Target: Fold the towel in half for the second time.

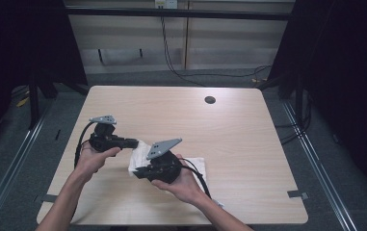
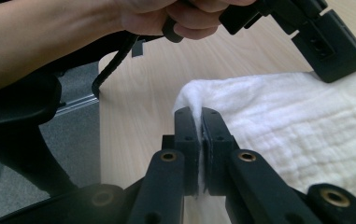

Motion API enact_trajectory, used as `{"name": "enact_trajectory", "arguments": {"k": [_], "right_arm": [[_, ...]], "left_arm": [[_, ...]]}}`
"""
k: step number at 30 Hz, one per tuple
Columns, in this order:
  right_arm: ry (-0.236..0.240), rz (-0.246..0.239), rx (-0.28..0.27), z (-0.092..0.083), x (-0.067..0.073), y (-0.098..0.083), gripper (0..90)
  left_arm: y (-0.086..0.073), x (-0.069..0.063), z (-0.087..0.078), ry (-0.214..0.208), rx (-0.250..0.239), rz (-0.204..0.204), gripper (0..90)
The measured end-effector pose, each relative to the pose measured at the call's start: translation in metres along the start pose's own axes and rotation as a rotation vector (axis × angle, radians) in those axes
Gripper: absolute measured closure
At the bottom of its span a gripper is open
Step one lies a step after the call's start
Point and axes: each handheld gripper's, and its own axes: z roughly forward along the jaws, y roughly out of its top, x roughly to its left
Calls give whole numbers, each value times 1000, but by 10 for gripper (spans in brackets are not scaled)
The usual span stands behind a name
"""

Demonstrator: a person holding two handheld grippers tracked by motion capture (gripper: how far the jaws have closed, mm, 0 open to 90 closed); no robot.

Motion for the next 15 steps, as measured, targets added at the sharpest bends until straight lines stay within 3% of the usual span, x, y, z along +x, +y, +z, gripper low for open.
{"name": "enact_trajectory", "arguments": {"k": [8,15], "right_arm": [[17,-10,-49,8,2,21,868],[13,20,-56,9,1,-6,868]], "left_arm": [[5,2,-13,28,-6,9,867],[2,-3,8,11,25,29,867]]}}
